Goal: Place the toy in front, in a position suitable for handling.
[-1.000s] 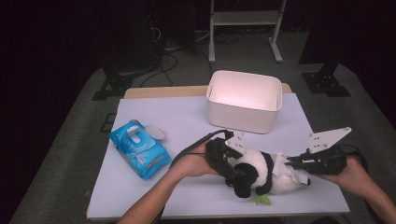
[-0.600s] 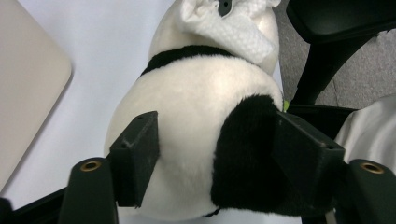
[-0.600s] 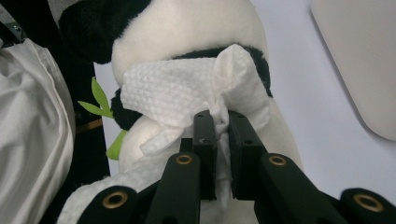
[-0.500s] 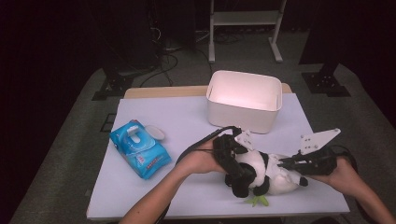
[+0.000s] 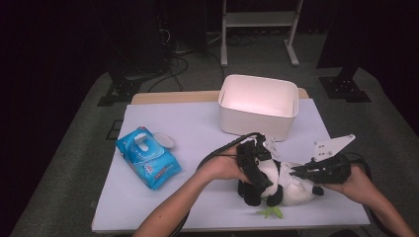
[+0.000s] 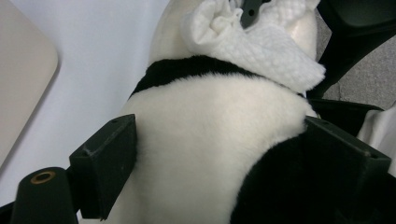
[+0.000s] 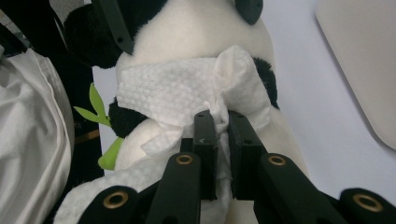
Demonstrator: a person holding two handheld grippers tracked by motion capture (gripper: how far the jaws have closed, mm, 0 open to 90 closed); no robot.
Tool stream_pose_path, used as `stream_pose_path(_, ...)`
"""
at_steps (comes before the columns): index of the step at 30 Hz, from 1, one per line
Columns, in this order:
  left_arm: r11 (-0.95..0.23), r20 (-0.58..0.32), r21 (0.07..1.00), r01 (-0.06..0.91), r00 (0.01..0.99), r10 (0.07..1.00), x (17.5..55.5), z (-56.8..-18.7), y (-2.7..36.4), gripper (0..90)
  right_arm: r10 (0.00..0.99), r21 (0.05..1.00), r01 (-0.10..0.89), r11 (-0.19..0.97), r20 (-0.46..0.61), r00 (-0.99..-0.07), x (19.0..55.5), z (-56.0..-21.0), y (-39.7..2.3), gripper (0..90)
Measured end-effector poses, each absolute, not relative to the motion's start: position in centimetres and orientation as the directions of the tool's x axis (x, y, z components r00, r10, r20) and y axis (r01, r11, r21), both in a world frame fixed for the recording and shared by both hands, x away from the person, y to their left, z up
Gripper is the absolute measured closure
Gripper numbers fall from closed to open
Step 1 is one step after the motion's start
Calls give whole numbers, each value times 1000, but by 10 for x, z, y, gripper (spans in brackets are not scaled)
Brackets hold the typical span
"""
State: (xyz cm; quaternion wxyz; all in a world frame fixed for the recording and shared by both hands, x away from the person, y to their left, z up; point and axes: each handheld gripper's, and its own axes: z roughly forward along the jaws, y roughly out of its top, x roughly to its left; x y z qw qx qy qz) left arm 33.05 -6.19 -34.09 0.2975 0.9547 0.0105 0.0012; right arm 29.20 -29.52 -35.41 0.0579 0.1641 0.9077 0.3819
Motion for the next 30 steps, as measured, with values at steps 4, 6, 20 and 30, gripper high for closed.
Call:
stream_pose_path(4,-816,8,579,-11,1000,-8,331,-343,-65,236,344,715,257,651,25,-939,293,-356,-295,825)
stream_pose_path(6,-807,29,589,-39,999,-27,329,-341,-62,354,339,719,254,647,28,-940,294,-355,-294,824)
stream_pose_path(20,-793,187,601,-100,982,17,345,-315,-34,490,340,744,195,639,-45,-939,331,-328,-276,823)
stream_pose_path(30,-760,84,650,-22,996,43,344,-327,-14,324,336,723,244,646,16,-942,341,-348,-266,823)
